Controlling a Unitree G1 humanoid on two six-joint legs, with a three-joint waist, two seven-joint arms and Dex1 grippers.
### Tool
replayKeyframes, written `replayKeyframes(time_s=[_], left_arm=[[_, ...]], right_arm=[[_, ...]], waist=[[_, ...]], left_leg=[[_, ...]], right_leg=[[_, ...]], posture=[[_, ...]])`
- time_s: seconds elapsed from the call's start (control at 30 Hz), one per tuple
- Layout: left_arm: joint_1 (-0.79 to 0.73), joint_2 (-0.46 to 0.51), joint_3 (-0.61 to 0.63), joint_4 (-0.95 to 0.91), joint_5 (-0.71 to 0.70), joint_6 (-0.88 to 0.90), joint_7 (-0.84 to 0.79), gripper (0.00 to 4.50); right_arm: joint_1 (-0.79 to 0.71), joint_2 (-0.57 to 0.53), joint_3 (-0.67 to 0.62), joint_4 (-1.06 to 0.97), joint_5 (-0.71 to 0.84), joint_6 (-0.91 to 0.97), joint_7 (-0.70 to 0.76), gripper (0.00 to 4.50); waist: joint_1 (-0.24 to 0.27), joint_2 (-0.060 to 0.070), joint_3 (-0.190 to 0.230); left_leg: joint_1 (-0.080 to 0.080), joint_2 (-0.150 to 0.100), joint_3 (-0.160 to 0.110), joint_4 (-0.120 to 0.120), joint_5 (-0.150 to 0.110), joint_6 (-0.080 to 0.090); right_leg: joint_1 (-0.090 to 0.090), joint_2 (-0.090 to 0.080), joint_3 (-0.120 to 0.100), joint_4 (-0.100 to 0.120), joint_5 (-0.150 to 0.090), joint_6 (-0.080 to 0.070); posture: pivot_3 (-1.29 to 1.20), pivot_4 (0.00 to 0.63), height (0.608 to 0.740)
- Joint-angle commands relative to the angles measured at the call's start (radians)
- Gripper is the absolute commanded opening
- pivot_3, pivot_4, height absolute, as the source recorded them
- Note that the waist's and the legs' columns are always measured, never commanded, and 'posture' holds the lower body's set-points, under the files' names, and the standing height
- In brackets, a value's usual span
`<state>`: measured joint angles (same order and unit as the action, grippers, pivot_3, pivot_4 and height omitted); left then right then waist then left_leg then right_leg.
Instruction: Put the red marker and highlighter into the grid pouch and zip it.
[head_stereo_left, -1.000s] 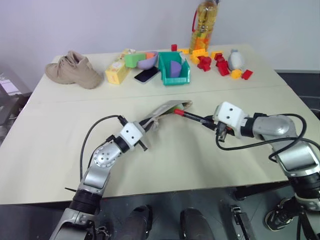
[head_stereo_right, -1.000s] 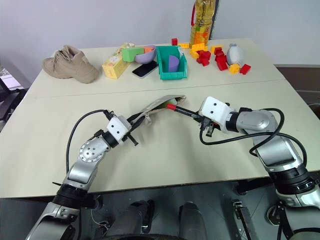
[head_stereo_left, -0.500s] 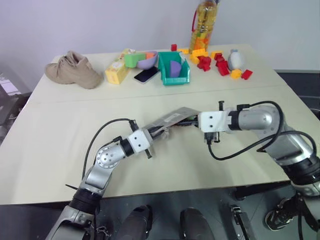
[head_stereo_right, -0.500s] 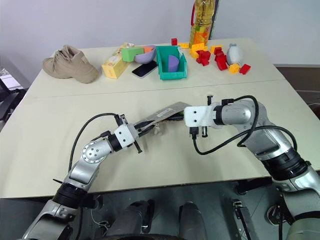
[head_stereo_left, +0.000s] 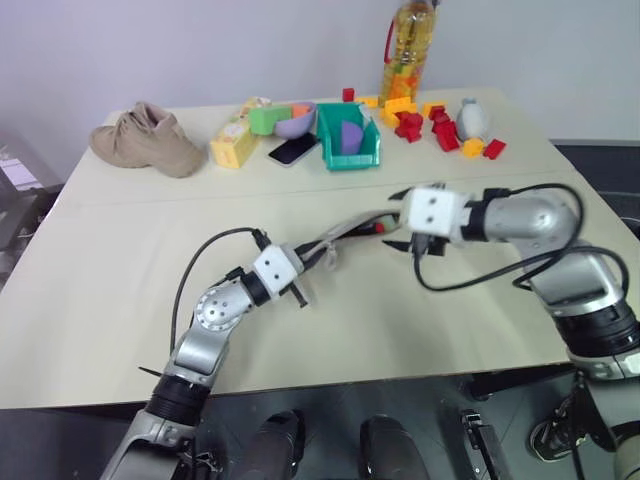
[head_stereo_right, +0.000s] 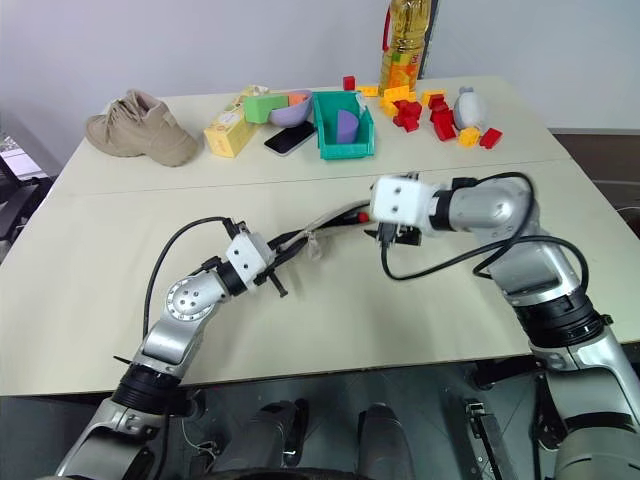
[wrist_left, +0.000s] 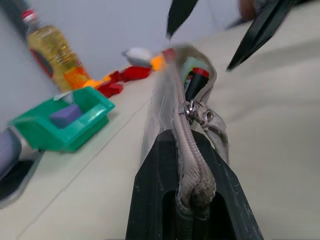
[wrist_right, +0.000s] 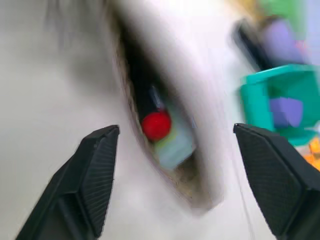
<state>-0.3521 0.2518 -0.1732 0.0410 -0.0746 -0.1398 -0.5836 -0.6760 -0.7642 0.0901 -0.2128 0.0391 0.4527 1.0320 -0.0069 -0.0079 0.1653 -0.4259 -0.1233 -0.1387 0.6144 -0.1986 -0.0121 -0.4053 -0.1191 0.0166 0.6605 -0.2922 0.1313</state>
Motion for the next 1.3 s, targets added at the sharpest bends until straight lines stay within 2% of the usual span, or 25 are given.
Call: replayKeyframes(time_s=[0.03, 0.2, 0.47, 0.67, 0.77, 0.97, 1.3], left_arm=[[-0.051, -0.043, 0.046, -0.037, -0.072, 0.086, 0.036, 0.00], [-0.106, -0.143, 0.096, -0.028, -0.167, 0.203, 0.095, 0.00], [-0.122, -0.185, 0.101, -0.040, -0.201, 0.259, 0.112, 0.00], [-0.109, -0.196, 0.092, -0.060, -0.200, 0.273, 0.117, 0.00], [-0.100, -0.198, 0.092, -0.074, -0.199, 0.277, 0.124, 0.00], [-0.083, -0.184, 0.098, -0.090, -0.200, 0.277, 0.130, 0.00], [-0.068, -0.154, 0.101, -0.101, -0.189, 0.271, 0.106, 0.00]], right_arm=[[0.047, 0.017, -0.108, -0.107, 0.170, 0.158, 0.008, 3.84], [0.128, 0.152, -0.146, -0.196, 0.316, 0.335, -0.116, 3.84], [0.088, 0.341, -0.081, -0.118, 0.297, 0.382, -0.347, 3.84], [0.049, 0.426, -0.017, -0.035, 0.273, 0.330, -0.420, 3.84], [0.038, 0.446, -0.020, -0.001, 0.273, 0.320, -0.447, 2.98], [0.034, 0.419, -0.029, 0.005, 0.290, 0.319, -0.450, 0.02], [0.013, 0.352, -0.081, 0.017, 0.281, 0.288, -0.476, 0.02]], waist=[[0.004, 0.000, 0.000], [0.006, 0.000, 0.000], [-0.004, 0.000, 0.000], [-0.005, 0.000, 0.000], [-0.006, 0.000, 0.000], [-0.004, 0.000, 0.000], [-0.007, 0.000, 0.000]], left_leg=[[0.000, 0.000, 0.000, 0.000, 0.000, 0.000], [0.000, 0.000, 0.000, 0.001, 0.000, 0.000], [0.000, 0.000, 0.000, 0.001, 0.000, -0.001], [0.000, 0.000, 0.000, 0.001, 0.001, -0.002], [0.000, 0.000, 0.000, 0.000, 0.001, -0.002], [0.000, 0.000, 0.000, 0.000, 0.001, -0.002], [0.000, 0.000, 0.000, 0.000, 0.001, -0.002]], right_leg=[[0.000, 0.000, 0.000, 0.000, 0.000, 0.000], [0.000, 0.000, 0.000, 0.000, 0.000, 0.000], [-0.001, 0.000, 0.000, 0.001, 0.000, 0.000], [-0.001, 0.000, 0.000, 0.001, 0.000, 0.000], [-0.001, 0.000, 0.001, 0.002, 0.000, 0.000], [-0.001, 0.000, 0.001, 0.002, 0.000, 0.000], [-0.002, 0.001, 0.001, 0.002, 0.000, 0.000]], posture=[[0.00, 0.150, 0.740], [0.00, 0.150, 0.740], [0.00, 0.150, 0.740], [0.00, 0.150, 0.740], [0.00, 0.150, 0.740], [0.00, 0.150, 0.740], [0.00, 0.150, 0.740]])
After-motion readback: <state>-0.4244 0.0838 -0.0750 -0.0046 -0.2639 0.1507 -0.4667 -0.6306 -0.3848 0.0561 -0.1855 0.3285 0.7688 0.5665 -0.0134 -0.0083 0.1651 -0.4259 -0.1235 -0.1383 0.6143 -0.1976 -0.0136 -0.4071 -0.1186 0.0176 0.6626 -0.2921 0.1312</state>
